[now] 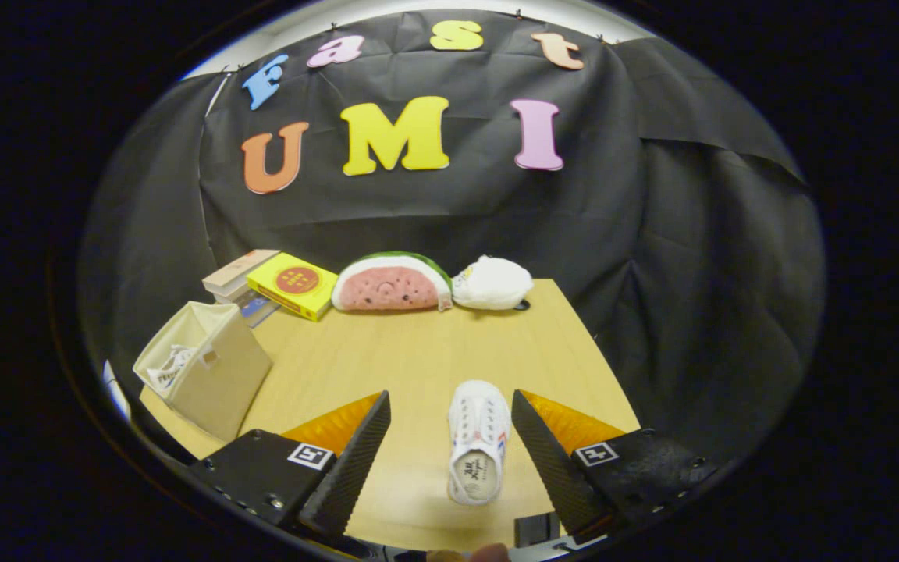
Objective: Open the storage box then place both shoes into the box .Put the left shoe in first, then the right shoe, with the right side of both shoes facing outward in a uniform manner.
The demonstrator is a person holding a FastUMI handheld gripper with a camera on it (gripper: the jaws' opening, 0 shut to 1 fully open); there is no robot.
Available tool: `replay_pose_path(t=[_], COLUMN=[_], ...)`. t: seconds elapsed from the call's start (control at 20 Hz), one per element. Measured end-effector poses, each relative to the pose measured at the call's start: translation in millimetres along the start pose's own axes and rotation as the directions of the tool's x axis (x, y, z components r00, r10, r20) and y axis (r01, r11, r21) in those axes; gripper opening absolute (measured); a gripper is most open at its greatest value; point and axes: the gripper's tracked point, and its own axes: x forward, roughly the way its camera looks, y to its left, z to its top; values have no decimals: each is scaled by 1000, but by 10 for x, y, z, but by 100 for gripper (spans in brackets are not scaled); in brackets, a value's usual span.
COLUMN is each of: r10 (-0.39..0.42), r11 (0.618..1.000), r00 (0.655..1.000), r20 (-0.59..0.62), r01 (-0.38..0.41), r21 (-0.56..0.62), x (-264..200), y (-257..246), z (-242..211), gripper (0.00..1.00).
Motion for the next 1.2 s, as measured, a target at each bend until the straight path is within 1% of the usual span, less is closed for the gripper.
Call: replay_pose_path(t=[0.15,0.3,0.45,0.6,0.7,0.8,0.85,0.9,1.0,1.05,1.1,1.2], r10=[-23,-15,-18,-9,-4,2,18,43,52,74,93,80], r11=[1000,1000,999,998,999,1000,1000,999,999,997,995,996], r00=[998,990,980,975,975,971,967,967,966,963,958,953], r20=[-53,-142,-199,-222,-220,-240,-253,-251,-254,-261,-273,-291], r01=[23,14,11,-4,-4,-7,-20,-41,-47,-65,-77,-63], r21=[-12,-12,-38,-58,-38,-22,-6,14,23,45,67,68], x=[222,483,714,953,1106,1248,1260,1251,1317,1331,1335,1319], y=[-317,-446,-603,-644,-670,-692,-674,-624,-612,-559,-513,-527], z=[-337,-787,-1087,-1238,-1238,-1282,-1306,-1274,-1276,-1262,-1265,-1266], gripper=[96,96,96,96,96,94,94,87,72,72,60,36])
